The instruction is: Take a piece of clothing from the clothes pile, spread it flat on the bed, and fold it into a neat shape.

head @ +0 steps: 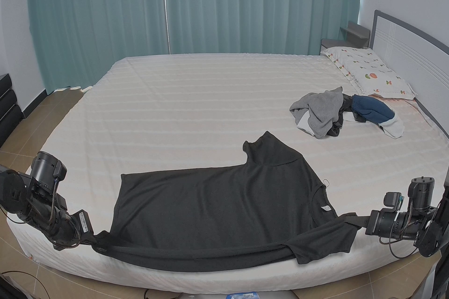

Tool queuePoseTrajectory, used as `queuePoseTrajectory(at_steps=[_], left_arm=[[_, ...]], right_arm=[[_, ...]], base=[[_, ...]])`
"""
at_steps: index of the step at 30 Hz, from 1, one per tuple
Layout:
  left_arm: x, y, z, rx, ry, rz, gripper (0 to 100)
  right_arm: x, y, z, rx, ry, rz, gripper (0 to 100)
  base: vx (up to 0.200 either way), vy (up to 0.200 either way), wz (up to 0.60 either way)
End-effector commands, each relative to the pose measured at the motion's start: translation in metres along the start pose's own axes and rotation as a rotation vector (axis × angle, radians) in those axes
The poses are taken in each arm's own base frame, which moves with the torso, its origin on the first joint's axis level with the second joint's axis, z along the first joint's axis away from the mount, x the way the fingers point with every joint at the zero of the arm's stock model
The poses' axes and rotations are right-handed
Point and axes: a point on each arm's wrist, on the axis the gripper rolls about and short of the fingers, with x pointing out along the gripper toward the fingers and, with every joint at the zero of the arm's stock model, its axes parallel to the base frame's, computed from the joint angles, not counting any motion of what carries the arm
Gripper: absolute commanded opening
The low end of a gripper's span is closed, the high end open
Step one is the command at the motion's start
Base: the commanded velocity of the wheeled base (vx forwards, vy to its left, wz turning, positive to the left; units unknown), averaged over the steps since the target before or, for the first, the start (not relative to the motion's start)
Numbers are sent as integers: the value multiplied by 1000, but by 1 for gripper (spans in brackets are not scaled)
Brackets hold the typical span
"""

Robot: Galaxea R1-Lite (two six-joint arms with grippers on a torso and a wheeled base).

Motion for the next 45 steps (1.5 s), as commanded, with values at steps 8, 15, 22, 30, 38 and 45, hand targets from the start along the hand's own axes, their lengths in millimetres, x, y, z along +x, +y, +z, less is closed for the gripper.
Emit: queuePoseTrajectory(at_steps=[8,15,22,30,38,45], left_arm=[[11,-5,12,0,15,12,0],[23,-14,32,-16,24,22,0],[26,-23,46,-21,2,16,0],[41,-29,57,-27,21,35,0],[63,-34,70,-39,53,60,0],[81,-38,79,-57,74,76,0]], right_arm=[[-6,6,3,-28,-23,9,0],[11,-4,12,-13,-30,-21,0],[35,-15,27,-6,-56,-30,0],[59,-32,28,20,-34,-49,0],[78,-42,26,27,-10,-50,0],[95,-53,29,27,-10,-51,0]], base=[[0,0,0],[0,0,0],[0,0,0],[0,0,0],[0,0,0],[0,0,0]])
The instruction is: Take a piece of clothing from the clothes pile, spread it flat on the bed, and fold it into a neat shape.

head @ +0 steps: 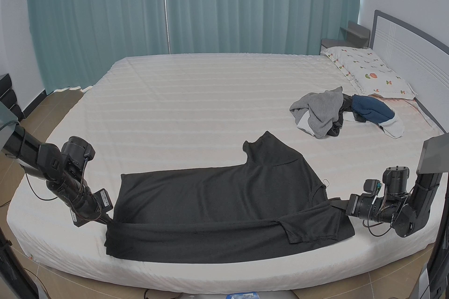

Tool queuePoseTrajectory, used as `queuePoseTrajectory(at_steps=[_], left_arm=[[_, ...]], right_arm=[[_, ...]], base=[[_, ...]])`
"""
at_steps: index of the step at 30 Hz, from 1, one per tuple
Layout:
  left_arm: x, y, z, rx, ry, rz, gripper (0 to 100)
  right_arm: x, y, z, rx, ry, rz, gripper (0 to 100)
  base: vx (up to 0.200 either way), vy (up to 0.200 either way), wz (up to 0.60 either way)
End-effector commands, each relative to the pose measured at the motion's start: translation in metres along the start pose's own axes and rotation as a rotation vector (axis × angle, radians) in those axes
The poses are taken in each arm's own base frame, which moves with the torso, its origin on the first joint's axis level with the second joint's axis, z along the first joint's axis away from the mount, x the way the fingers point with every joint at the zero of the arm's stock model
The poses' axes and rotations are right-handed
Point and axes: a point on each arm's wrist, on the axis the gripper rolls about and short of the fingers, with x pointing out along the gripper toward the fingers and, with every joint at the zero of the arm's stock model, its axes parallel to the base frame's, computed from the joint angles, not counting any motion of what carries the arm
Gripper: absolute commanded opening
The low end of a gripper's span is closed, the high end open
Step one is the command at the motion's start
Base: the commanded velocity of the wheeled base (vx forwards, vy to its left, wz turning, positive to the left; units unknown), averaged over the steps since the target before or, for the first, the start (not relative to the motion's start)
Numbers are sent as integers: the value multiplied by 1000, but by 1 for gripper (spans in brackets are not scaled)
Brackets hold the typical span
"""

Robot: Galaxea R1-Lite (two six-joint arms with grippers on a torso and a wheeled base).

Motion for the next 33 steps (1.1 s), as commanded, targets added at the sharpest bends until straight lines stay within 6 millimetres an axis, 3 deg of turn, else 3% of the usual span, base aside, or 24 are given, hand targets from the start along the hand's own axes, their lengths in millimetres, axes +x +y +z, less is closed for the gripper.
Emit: queuePoseTrajectory(at_steps=[1,13,14,16,17,24,33], left_arm=[[16,-3,8,-9,27,18,0],[36,-7,16,-30,24,18,0],[37,-7,16,-30,24,18,100],[37,-7,17,-30,24,18,100],[37,-7,17,-30,24,18,100],[34,-8,18,-42,14,12,100],[19,-7,19,-88,-13,-10,100]], right_arm=[[14,-10,-4,10,19,-8,0],[31,-19,-4,10,19,-5,0],[32,-20,-4,10,18,-4,0],[33,-20,-4,7,16,-2,0],[34,-20,-3,7,17,-1,100],[31,-14,4,25,-12,14,100],[12,3,18,89,-69,43,100]], base=[[0,0,0],[0,0,0],[0,0,0],[0,0,0],[0,0,0],[0,0,0],[0,0,0]])
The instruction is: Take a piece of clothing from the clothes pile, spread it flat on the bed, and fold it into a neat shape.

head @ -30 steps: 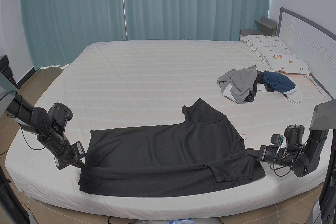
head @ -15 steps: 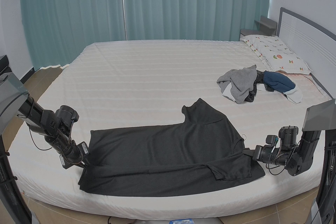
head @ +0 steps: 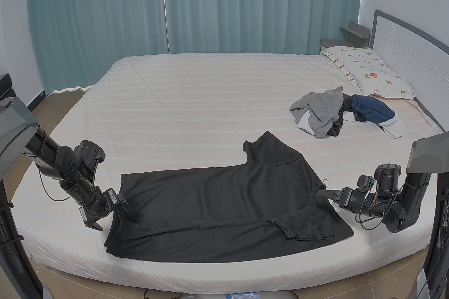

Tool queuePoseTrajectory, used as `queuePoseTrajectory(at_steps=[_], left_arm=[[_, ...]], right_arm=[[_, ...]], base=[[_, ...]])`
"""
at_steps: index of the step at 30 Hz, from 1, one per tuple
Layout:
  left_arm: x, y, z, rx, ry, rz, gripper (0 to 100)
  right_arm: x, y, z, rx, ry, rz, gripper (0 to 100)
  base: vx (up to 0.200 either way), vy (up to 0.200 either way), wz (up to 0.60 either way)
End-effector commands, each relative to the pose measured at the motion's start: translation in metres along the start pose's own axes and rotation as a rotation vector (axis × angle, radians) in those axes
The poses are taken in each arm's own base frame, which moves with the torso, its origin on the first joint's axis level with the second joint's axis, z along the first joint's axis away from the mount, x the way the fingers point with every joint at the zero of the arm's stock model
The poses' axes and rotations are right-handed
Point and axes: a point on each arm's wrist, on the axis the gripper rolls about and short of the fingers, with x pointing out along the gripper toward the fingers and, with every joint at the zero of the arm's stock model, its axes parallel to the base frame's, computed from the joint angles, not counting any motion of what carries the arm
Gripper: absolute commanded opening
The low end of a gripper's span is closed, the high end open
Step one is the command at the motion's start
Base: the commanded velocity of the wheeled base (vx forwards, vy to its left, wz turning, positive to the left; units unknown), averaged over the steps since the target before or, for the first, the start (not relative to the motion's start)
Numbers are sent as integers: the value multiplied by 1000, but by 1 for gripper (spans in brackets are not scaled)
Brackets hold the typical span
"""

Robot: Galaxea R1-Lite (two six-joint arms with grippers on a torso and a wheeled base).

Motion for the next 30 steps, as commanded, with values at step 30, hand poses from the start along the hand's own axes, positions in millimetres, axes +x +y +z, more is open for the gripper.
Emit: queuePoseTrajectory(at_steps=[30], left_arm=[[-34,-1,9,-103,-63,-132,100]], right_arm=[[-22,18,-4,139,-44,49,100]], base=[[0,60,0]])
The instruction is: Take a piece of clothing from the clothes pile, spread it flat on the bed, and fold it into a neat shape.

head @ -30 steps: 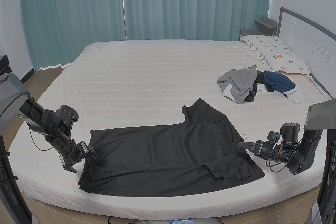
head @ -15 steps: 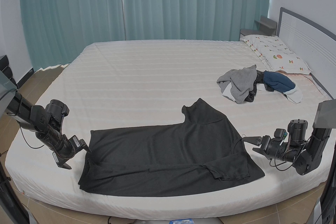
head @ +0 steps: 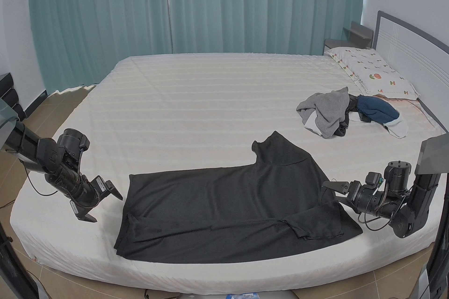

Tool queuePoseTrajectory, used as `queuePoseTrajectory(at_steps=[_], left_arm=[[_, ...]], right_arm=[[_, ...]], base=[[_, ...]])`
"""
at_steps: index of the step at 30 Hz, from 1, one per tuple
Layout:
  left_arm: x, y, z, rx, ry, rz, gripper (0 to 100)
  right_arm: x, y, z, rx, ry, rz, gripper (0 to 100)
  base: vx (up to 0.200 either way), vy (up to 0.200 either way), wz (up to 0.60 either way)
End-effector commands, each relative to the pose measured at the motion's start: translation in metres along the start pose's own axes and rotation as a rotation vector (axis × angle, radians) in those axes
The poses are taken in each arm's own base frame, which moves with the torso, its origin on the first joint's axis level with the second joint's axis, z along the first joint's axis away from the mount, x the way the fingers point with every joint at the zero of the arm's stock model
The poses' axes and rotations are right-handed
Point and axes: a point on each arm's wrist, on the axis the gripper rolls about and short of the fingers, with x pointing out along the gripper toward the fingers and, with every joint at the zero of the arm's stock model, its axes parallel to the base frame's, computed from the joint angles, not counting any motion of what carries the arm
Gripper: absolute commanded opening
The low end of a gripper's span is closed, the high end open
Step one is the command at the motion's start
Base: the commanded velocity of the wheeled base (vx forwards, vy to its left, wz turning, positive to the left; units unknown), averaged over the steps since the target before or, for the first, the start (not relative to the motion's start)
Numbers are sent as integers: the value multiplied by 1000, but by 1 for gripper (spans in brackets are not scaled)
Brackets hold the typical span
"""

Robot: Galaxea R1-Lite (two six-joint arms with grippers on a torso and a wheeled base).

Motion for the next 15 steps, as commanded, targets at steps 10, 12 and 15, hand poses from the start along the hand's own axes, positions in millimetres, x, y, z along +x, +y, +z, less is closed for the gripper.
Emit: queuePoseTrajectory(at_steps=[10,12,15], left_arm=[[3,-20,-2,-42,19,-60,100],[3,-22,-3,-37,19,-63,100],[3,-24,-3,-32,18,-67,100]], right_arm=[[2,-1,-3,6,15,3,100],[1,-1,-3,7,16,2,100],[0,-1,-4,7,19,1,100]], base=[[0,-60,0],[0,-200,0],[0,-200,0]])
